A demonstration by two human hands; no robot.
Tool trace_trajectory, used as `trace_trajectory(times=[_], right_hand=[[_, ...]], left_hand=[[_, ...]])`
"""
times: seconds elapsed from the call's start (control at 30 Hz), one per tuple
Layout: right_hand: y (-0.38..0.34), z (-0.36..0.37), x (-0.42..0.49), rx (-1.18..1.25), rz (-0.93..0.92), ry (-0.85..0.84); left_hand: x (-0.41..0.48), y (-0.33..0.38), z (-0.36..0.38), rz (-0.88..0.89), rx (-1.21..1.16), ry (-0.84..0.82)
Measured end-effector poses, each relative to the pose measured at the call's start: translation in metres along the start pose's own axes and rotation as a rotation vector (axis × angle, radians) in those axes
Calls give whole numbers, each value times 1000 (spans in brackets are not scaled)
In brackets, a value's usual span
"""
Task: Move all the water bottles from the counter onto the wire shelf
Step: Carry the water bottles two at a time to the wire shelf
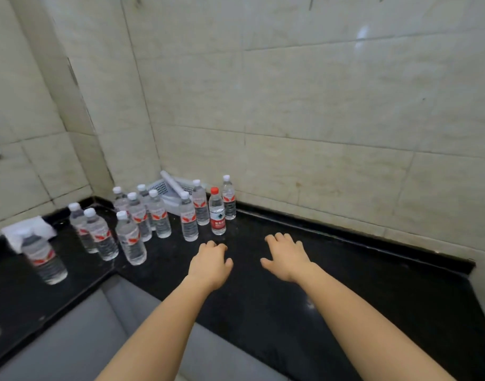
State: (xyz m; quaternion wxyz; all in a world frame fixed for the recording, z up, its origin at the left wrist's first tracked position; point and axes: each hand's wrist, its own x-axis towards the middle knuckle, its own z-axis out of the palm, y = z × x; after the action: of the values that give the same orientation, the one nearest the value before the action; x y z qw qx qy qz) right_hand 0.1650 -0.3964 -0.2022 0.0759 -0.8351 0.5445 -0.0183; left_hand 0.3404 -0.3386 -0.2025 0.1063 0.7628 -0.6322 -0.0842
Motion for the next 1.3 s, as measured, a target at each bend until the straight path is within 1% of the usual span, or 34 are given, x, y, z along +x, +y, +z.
trace_trajectory(times=[0.13,0.3,0.47,0.7,0.87,0.93,1.03,1.1,1.2,1.3], right_hand=[[-28,9,45,8,6,-23],[-40,18,109,7,25,-50],[-29,25,195,19,42,-64],[-11,35,326,43,53,-95],[-1,33,406,85,27,-57],[0,29,433,100,15,-25],[-6,26,467,115,-11,11],[-12,24,485,113,-35,21],[-16,23,504,36,-86,33],[-15,32,508,-22,-110,32]], left_hand=[[36,-47,-4,-30,5,-18],[98,-73,0,-32,-40,2],[171,-87,16,-11,-78,20],[279,-95,37,3,-210,60],[339,-102,49,28,-264,109],[356,-102,51,32,-266,134],[373,-103,52,20,-259,127],[379,-106,55,40,-176,125],[385,-112,55,58,-92,164],[386,-113,51,42,-90,190]])
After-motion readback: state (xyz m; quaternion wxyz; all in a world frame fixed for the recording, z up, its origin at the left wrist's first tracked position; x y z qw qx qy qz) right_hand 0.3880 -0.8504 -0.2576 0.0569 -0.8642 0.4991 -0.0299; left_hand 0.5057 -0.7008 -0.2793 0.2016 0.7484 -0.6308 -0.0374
